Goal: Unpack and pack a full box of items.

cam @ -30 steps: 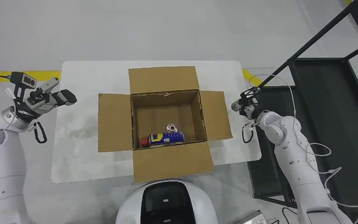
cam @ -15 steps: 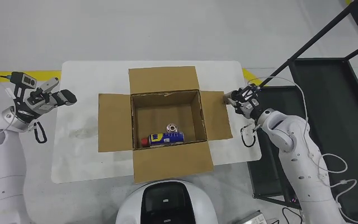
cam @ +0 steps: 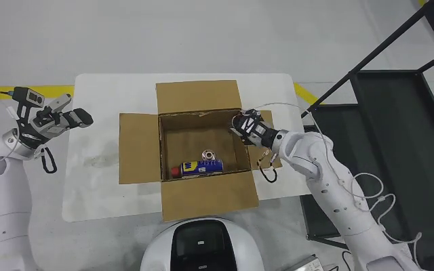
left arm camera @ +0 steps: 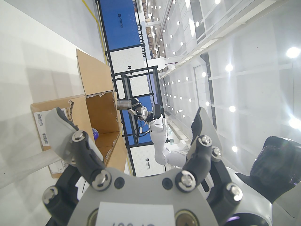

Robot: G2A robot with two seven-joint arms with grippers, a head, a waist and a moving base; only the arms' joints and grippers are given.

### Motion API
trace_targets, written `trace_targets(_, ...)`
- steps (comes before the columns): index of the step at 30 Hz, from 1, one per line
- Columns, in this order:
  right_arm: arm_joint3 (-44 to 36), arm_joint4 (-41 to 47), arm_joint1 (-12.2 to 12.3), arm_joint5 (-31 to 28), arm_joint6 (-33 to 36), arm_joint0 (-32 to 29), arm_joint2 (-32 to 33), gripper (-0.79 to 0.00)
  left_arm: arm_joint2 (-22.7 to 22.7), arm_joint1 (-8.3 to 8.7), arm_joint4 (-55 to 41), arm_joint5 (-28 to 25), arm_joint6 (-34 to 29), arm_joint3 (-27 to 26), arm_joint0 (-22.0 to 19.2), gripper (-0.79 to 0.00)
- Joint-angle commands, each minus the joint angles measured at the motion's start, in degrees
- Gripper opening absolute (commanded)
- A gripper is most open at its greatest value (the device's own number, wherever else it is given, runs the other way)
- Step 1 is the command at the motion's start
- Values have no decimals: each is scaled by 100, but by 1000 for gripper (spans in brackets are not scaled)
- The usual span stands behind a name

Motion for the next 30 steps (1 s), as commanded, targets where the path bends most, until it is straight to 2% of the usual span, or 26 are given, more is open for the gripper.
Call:
trace_targets(1,225,17,-69,37,15,251,-394,-785,0,0,0,0,0,0,0,0)
trace_targets(13,1802,-53,-643,412,-139,1609,-2339,-785,0,0,0,0,0,0,0,0)
trace_targets(23,2916,-325,-1080,719,-329,2307,-3174,-785,0,0,0,0,0,0,0,0)
trace_targets(24,3000,-371,-1111,732,-320,2353,-3222,-760,0,0,0,0,0,0,0,0)
trace_targets(25,3074,-403,-1140,737,-304,2396,-3263,-659,0,0,0,0,0,0,0,0)
trace_targets(27,3206,-416,-1189,710,-277,2460,-3319,-320,0,0,0,0,0,0,0,0)
trace_targets(28,3255,-416,-1208,685,-247,2489,-3335,0,0,0,0,0,0,0,0,0)
trace_targets(30,3290,-383,-1231,620,-212,2532,-3324,0,31,-2,15,33,108,-53,46,0)
